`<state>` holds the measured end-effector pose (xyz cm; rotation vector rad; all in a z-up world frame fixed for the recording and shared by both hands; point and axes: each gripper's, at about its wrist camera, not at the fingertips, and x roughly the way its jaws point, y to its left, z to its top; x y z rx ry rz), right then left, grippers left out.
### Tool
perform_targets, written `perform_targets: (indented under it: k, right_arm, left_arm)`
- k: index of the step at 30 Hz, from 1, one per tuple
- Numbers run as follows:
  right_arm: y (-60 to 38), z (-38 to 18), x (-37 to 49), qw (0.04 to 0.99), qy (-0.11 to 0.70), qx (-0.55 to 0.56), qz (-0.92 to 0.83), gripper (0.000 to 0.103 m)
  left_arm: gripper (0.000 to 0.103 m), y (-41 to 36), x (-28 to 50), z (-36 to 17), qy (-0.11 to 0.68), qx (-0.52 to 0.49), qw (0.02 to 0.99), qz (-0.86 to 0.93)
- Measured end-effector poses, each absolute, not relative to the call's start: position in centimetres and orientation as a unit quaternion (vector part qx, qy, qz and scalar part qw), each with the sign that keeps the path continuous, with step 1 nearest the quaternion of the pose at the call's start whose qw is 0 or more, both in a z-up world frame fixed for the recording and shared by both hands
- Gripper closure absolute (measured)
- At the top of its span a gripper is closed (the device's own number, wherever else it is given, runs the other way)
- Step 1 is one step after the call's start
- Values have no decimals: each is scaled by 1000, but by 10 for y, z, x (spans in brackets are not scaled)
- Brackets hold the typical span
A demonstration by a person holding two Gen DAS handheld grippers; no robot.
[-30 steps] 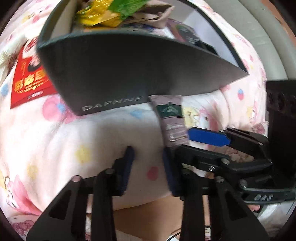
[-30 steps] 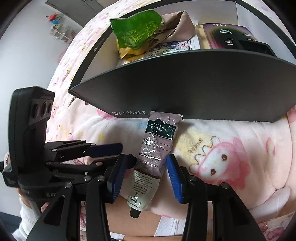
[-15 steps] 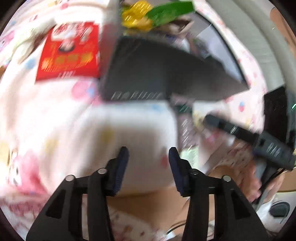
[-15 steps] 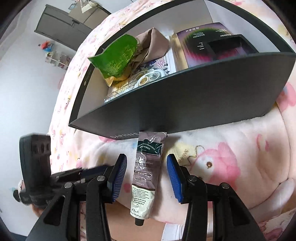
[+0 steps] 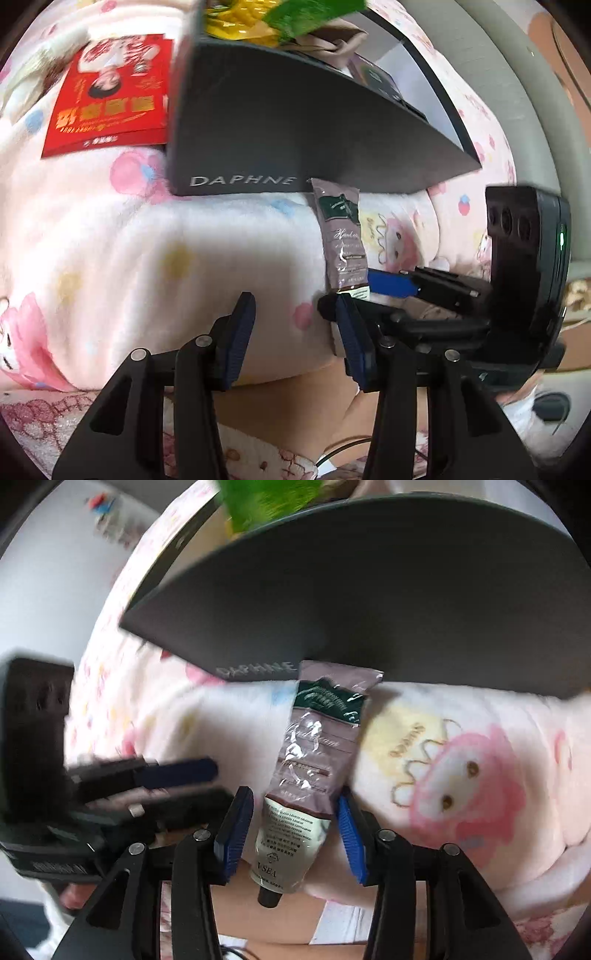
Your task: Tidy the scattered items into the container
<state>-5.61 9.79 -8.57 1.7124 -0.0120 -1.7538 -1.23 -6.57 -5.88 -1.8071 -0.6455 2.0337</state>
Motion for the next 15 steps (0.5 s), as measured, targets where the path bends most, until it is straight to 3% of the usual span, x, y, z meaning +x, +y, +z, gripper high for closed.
perform_targets:
  k: [3,4,9,15]
  right_arm:
    - [100,-76,-56,357,-18,631,-688,82]
    - [103,-72,-57,367,-31,622,-691,84]
    - [107,-67,-58,381,-37,612,-692,86]
    - [89,-55,-35,432,25,579,-691,87]
  left_arm:
    - [58,-58,-13,-63,-240,-629,174,719]
    - [58,-58,-12,-62,-242,-626,179,720]
    - [58,-58,-14,-56,-257,-616,181,722]
    - [57,-76,-18,-53,-313,-585,168,729]
